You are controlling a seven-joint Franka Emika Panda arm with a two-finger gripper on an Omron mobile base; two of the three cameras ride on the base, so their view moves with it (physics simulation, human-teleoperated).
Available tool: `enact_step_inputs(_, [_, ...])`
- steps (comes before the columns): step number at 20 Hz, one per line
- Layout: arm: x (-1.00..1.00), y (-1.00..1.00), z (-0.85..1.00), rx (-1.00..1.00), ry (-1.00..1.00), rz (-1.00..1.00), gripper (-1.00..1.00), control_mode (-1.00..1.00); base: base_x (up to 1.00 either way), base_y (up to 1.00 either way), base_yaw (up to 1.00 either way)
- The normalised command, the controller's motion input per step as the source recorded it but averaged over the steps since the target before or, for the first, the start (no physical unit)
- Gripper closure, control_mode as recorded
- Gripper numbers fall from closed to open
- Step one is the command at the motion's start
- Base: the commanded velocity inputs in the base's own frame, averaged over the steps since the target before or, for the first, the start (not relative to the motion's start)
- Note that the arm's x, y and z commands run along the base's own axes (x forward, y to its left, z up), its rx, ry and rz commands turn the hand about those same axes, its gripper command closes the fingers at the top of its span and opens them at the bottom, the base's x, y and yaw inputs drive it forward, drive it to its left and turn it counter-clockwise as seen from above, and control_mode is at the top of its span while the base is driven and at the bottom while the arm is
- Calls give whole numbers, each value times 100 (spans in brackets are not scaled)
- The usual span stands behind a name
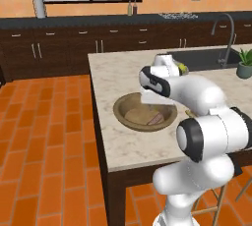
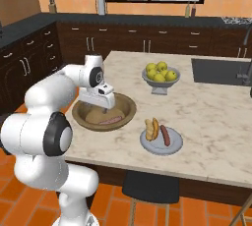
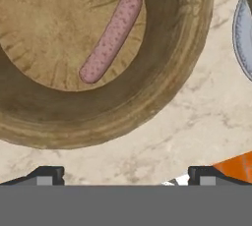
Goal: Place one bun and one sausage from the bowl on each plate.
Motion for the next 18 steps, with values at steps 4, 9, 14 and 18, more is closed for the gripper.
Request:
enact_step_inputs(4, [40, -1, -51, 0, 5, -2, -100, -100, 0, 0, 0])
enact_step_inputs(9, [48, -9, -49, 0, 0, -16, -100, -100, 0, 0, 0])
enact_step_inputs(14, [37, -11, -48, -1, 0, -27, -100, -100, 0, 0, 0])
enact_step_inputs(18, [41, -12, -29, -2, 1, -22, -100, -100, 0, 0, 0])
